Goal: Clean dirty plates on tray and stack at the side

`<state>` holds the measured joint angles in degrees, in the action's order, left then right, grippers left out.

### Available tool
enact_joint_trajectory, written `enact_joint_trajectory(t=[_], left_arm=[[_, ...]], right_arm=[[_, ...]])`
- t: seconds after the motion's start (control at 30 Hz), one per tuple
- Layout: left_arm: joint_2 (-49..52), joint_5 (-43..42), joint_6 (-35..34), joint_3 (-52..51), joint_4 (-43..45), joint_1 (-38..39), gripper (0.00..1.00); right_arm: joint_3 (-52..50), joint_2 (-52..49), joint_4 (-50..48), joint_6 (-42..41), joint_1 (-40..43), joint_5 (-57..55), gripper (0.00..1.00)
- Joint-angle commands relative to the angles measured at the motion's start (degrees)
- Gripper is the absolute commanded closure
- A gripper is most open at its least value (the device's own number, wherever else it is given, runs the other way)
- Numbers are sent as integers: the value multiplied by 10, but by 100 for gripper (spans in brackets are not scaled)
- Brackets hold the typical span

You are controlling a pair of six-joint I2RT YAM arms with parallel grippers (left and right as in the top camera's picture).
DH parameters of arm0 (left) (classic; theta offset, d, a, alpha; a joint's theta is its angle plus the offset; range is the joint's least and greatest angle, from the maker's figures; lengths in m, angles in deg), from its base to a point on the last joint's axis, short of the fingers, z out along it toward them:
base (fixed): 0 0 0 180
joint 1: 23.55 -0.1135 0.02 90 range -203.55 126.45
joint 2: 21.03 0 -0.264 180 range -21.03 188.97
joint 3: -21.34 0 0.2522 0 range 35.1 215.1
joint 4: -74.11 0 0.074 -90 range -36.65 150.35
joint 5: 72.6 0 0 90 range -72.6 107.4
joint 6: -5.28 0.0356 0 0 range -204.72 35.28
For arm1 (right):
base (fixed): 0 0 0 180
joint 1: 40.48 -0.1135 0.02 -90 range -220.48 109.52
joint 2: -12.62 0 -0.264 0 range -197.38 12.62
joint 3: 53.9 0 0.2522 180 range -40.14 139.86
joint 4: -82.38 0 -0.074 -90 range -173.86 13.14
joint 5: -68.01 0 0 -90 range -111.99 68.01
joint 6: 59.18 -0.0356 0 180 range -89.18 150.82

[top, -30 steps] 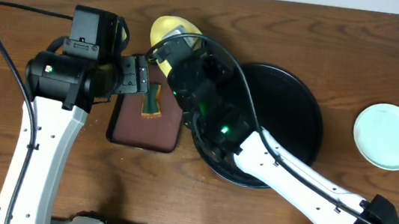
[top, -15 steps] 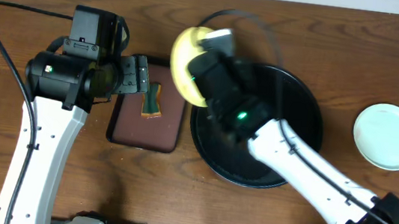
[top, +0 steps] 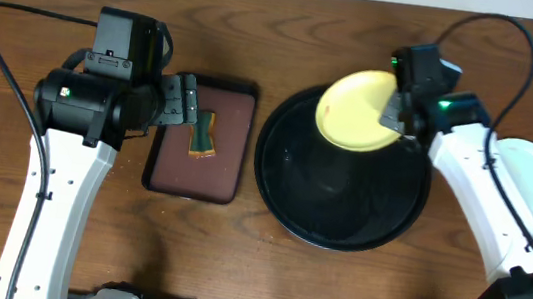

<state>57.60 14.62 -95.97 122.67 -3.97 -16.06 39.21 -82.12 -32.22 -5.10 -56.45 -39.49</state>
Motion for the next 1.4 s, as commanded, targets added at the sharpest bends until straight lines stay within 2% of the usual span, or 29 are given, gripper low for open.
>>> enact_joint_trajectory(t=[0.0, 0.13, 0.33, 0.57, 0.83, 1.03, 1.2, 1.33, 1.37], left_arm=[[-3, 5, 5, 5, -1, -2, 12], [-3, 5, 5, 5, -1, -2, 12], [-3, 5, 5, 5, -1, -2, 12], [-3, 5, 5, 5, -1, -2, 12], [-3, 5, 5, 5, -1, -2, 12], [-3, 5, 5, 5, -1, -2, 12], [-3, 5, 5, 5, -1, -2, 12], [-3, 5, 5, 5, -1, -2, 12], [-3, 5, 5, 5, -1, -2, 12]], right_arm=[[3, 38, 36, -26, 11, 28, 99], [3, 57, 87, -35, 26, 9, 99], [-1, 82, 151, -31, 91, 10, 99], [-54, 118, 141, 13, 225, 39, 99], [-158, 118, 45, 44, 419, 141, 99], [-240, 118, -67, 62, 568, 218, 99], [-282, 118, -153, 79, 628, 251, 99], [-309, 118, -221, 79, 626, 261, 99], [-310, 118, -227, 79, 623, 261, 92]])
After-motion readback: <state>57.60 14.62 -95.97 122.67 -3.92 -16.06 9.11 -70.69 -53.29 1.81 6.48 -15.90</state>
